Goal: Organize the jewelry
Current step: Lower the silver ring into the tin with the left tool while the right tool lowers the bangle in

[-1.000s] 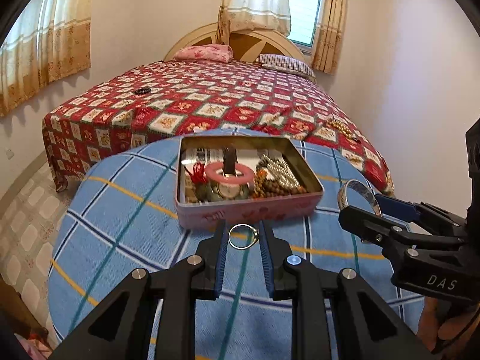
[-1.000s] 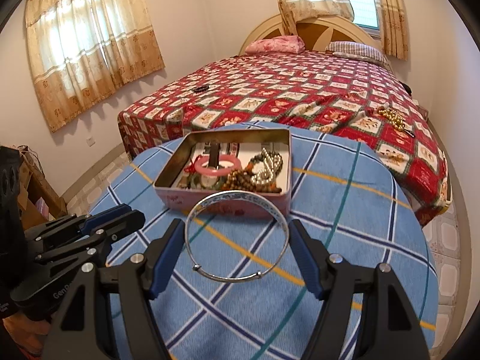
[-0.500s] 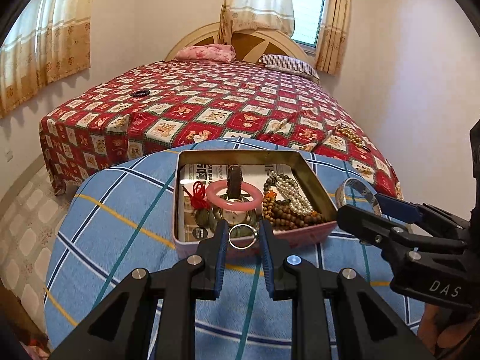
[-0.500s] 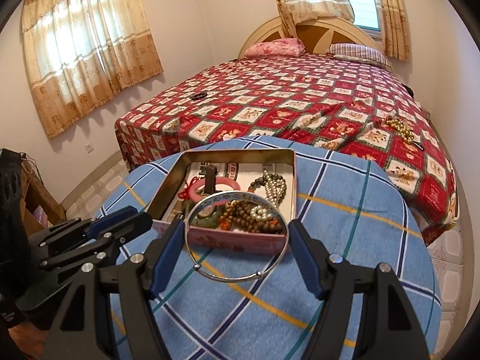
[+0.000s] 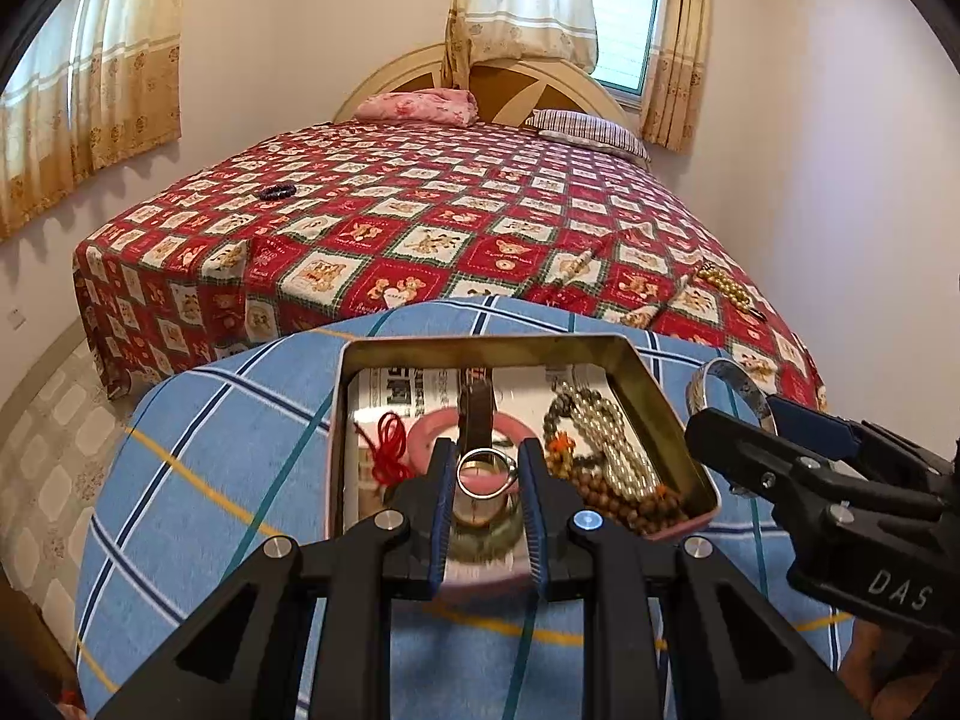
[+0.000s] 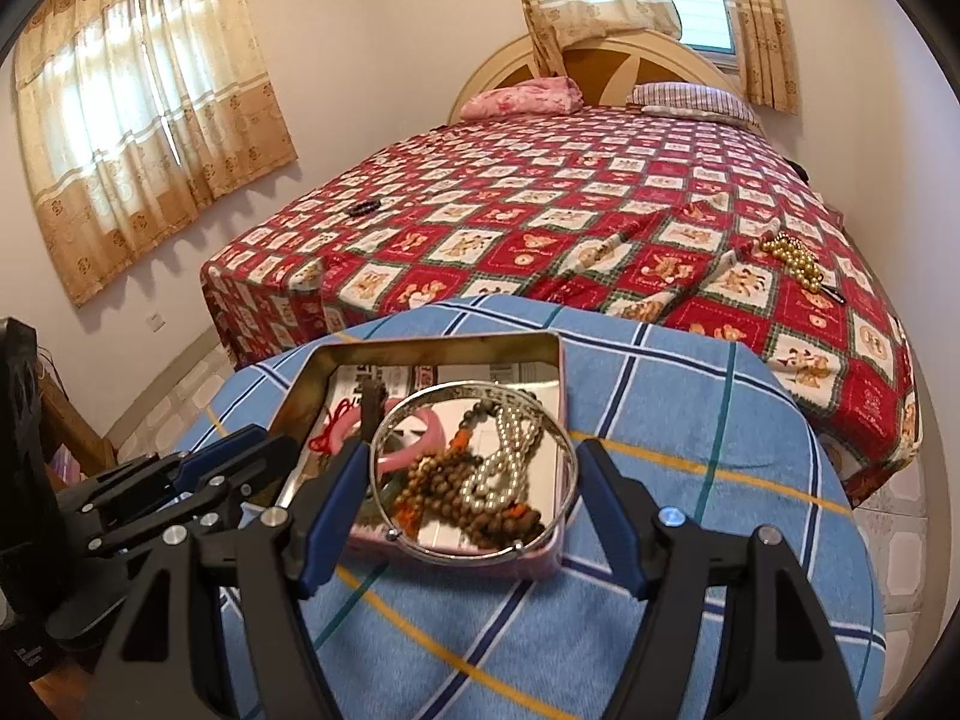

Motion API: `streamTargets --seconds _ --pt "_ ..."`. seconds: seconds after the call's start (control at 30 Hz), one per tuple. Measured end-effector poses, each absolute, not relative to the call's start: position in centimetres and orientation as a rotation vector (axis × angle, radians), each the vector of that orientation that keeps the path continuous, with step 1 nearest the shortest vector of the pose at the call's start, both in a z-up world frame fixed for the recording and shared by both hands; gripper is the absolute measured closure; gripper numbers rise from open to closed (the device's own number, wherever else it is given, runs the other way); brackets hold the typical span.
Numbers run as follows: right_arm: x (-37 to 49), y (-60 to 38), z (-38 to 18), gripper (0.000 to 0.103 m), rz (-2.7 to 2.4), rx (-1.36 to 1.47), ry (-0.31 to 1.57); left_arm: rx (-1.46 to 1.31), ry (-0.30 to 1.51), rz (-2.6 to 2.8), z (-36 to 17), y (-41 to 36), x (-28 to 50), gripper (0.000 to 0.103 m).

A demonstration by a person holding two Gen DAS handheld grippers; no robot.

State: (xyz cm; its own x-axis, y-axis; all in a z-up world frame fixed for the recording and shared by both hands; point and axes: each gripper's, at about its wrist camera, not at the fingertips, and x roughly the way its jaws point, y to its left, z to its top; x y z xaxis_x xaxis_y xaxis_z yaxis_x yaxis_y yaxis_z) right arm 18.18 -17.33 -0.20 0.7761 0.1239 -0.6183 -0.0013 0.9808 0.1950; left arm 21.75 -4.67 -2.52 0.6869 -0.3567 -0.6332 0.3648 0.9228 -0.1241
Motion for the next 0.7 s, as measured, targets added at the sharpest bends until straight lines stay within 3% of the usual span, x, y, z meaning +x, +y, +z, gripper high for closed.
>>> streamTargets --seconds 0.7 --pt "23.6 -18.3 -2.4 0.030 0.017 0.250 0.681 -0.069 0.728 -0.351 -4.7 -5.0 27.6 0.082"
